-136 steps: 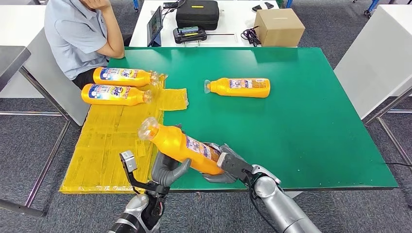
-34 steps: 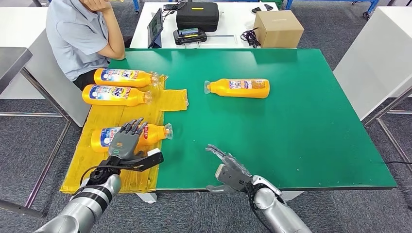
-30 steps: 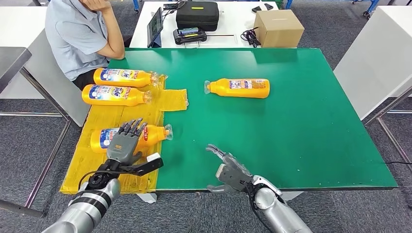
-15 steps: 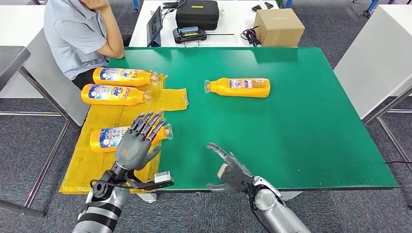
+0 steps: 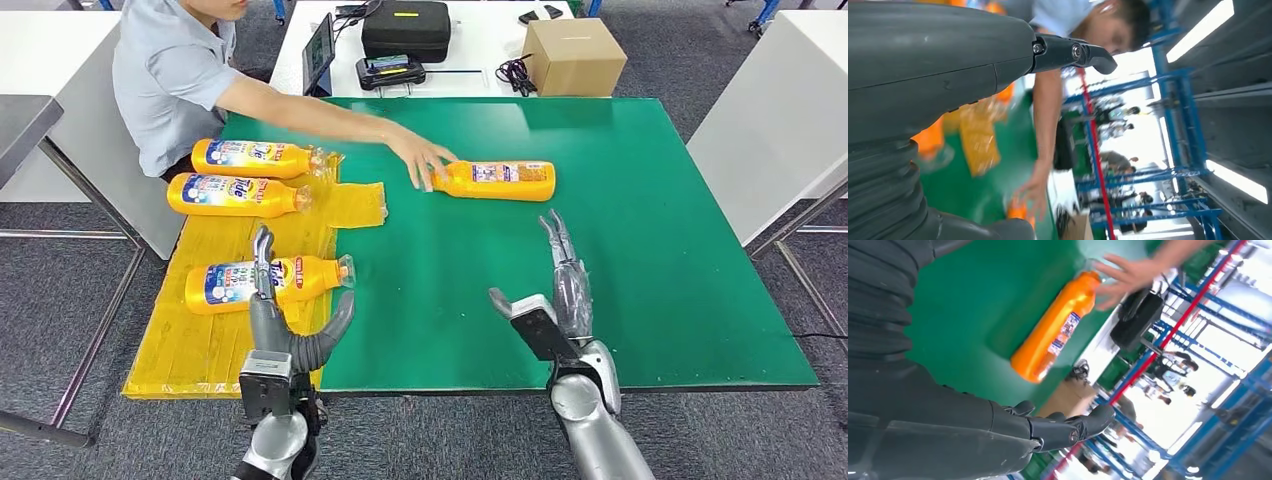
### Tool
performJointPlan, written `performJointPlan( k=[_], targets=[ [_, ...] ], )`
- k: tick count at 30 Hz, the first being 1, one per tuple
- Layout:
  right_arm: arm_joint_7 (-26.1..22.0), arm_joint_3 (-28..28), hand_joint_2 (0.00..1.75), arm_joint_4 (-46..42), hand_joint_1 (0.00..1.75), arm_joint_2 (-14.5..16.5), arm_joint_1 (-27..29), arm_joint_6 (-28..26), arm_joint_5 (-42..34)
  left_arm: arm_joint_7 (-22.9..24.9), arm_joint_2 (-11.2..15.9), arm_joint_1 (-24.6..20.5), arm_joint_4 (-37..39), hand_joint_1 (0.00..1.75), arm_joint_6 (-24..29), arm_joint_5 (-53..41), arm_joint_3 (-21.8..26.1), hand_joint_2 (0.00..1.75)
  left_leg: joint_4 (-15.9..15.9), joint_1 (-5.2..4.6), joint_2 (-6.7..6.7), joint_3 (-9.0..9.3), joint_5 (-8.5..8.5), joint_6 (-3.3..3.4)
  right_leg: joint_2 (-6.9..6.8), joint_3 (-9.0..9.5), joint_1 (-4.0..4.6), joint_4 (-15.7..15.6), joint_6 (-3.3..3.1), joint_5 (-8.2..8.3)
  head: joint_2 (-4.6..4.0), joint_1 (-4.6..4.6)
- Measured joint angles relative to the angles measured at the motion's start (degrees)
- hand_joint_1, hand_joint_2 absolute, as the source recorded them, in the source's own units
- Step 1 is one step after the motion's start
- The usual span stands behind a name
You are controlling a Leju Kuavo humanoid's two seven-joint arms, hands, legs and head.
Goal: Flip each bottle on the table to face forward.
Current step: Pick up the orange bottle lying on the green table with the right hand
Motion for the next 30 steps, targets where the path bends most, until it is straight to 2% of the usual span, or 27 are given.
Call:
performJointPlan(
  k=[3, 4, 8, 13, 17, 21, 25, 30],
  targets=[
    [0.0, -1.9, 0.00, -0.3, 0.00, 1.0, 0.2, -0.5, -2.6, 1.6, 0.3, 0.0, 1.0, 0.00, -4.3, 7.1, -1.4, 1.75, 0.0, 0.00, 0.00, -0.01, 0.00, 0.00, 0.00, -0.02, 0.00, 0.0, 0.00, -0.01, 0.00, 0.00],
    [0.1, -2.5, 0.00, -0.4, 0.00, 1.3, 0.3, -0.8, -3.0, 2.3, 0.4, 0.0, 1.3, 0.00, -5.6, 9.1, -1.7, 1.75, 0.0, 0.01, 0.00, -0.02, -0.01, 0.00, 0.00, -0.02, 0.01, 0.0, 0.00, -0.01, 0.00, 0.00],
    [0.4, -3.5, 1.75, -0.3, 0.00, 2.0, 0.5, -2.9, -0.8, 4.4, 0.8, 0.0, 2.1, 0.00, -9.1, 13.8, -2.7, 1.75, 0.0, 0.01, 0.00, -0.03, -0.01, -0.01, 0.00, -0.04, 0.01, 0.0, 0.00, -0.01, 0.00, 0.01],
    [2.1, -2.5, 1.75, 0.5, 0.00, 1.3, 0.4, -8.5, 11.7, 5.0, 1.3, 0.0, 2.7, 0.00, -11.2, 15.8, -3.9, 1.75, 0.0, 0.01, 0.00, -0.04, -0.01, 0.00, 0.00, -0.02, 0.00, 0.0, 0.00, -0.01, 0.00, 0.02],
    [7.1, -0.4, 1.75, 1.8, 0.00, 0.1, 0.1, -11.1, 20.5, 5.3, 1.4, 0.0, 2.7, 0.00, -11.7, 16.4, -4.1, 1.75, 0.0, 0.00, 0.00, -0.04, -0.01, 0.00, 0.00, -0.01, 0.00, 0.0, 0.00, -0.01, 0.00, 0.01],
    [11.8, 2.1, 1.75, 3.5, 0.00, -1.4, -0.9, -11.1, 26.1, 5.8, 1.6, 0.0, 2.7, 0.00, -11.4, 16.1, -4.1, 1.75, 0.0, 0.00, -0.01, -0.04, -0.01, 0.00, 0.00, -0.01, 0.00, 0.0, 0.00, -0.01, 0.00, 0.02],
    [15.8, 4.6, 1.75, 5.6, 0.00, -2.6, -2.1, -6.8, 28.7, 6.6, 1.8, 0.2, 2.5, 0.00, -11.4, 15.4, -4.1, 1.75, 0.0, 0.01, 0.00, -0.04, -0.01, 0.00, 0.00, -0.02, 0.01, 0.0, 0.00, -0.01, 0.00, 0.01],
    [16.7, 7.6, 1.75, 7.5, 0.00, -3.8, -3.0, 3.3, 24.0, 8.3, 1.9, 0.8, 2.0, 0.00, -12.6, 15.0, -3.9, 1.75, 0.0, 0.01, -0.02, -0.05, -0.01, 0.00, -0.01, -0.02, 0.00, 0.0, 0.00, -0.01, 0.00, 0.01]
  ],
)
